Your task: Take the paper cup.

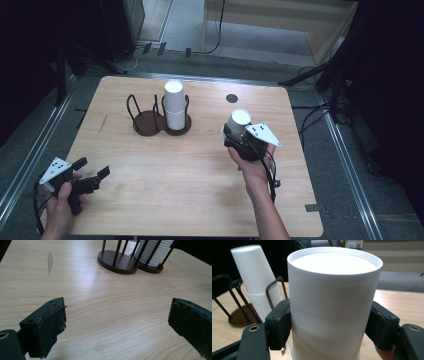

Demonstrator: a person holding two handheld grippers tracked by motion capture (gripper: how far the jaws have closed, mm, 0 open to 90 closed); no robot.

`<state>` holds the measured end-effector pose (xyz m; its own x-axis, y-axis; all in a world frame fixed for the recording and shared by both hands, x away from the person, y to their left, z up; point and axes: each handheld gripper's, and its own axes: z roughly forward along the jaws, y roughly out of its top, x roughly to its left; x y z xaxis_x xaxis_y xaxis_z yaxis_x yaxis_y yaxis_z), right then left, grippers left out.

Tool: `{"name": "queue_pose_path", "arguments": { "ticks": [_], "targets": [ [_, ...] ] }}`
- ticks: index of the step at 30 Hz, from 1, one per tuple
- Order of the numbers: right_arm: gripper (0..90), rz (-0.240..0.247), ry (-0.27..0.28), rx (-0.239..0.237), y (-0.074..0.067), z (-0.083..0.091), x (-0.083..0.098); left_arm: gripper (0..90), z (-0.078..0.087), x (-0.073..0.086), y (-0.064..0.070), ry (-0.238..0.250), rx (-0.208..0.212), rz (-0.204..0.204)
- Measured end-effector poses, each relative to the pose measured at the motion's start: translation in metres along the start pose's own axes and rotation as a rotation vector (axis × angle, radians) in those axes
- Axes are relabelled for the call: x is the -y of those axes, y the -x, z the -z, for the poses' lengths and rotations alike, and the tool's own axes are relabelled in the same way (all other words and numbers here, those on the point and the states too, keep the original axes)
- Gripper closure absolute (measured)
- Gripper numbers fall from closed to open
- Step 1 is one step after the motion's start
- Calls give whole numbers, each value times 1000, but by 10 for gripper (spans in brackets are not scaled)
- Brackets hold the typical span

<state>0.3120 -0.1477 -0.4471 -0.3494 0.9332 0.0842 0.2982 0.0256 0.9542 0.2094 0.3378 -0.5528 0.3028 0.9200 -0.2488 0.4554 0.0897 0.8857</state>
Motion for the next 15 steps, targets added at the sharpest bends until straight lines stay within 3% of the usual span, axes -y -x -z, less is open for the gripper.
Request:
{"name": "queue_pose_path", "arguments": {
  "ticks": [10, 15],
  "targets": [
    [288, -4, -34, 24, 13, 15, 29, 21, 1, 1, -1, 14, -3, 15],
    [288, -13, -46, 20, 16, 20, 43, 21, -1, 0, 1, 15, -9, -5]
  ]
}}
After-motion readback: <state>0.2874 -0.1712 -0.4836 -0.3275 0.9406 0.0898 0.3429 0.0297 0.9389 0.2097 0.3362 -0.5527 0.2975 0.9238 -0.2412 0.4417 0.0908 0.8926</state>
